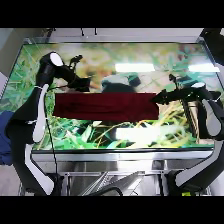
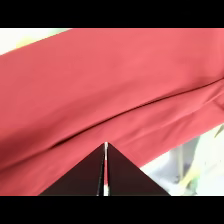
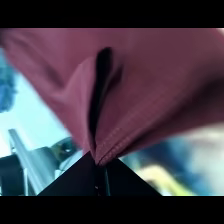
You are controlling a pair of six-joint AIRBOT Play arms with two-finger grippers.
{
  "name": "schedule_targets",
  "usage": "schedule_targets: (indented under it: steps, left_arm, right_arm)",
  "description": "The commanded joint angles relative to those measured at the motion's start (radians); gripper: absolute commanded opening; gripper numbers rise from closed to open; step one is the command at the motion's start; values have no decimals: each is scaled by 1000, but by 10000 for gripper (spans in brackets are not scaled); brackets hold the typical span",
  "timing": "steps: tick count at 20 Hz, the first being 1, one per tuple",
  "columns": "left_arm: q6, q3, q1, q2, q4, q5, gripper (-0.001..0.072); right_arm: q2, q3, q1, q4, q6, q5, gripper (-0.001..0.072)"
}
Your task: Fold the shirts.
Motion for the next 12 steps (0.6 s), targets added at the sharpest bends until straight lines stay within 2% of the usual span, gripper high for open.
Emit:
schedule_targets:
  steps: [1, 5, 9, 12]
  left_arm:
    - [-2, 1, -152, -34, 1, 110, 16]
    - [-103, 1, -305, -158, -25, 237, 15]
    - [-101, 1, -419, -288, -310, 418, 15]
    - [-100, 1, -486, -335, -425, 518, 15]
  right_arm:
    - [147, 63, 3, 39, 57, 59, 20]
    - [278, 77, 3, -2, 99, 82, 20]
    - [323, 142, 1, -30, 124, 148, 20]
    - [323, 193, 2, -28, 142, 155, 20]
